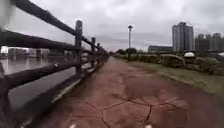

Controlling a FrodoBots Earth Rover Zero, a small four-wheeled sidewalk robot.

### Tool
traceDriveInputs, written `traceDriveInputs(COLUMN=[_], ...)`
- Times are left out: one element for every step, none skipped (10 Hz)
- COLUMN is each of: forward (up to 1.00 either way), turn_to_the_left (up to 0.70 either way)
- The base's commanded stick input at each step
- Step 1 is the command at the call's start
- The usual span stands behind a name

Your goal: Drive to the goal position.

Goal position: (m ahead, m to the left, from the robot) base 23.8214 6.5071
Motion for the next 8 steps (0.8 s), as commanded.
traceDriveInputs(forward=[0.85, 0.85, 0.85, 0.85, 0.85, 0.85, 0.85, 0.85], turn_to_the_left=[0.01, 0.01, 0.01, 0.01, 0.01, 0.01, 0.01, 0.01])
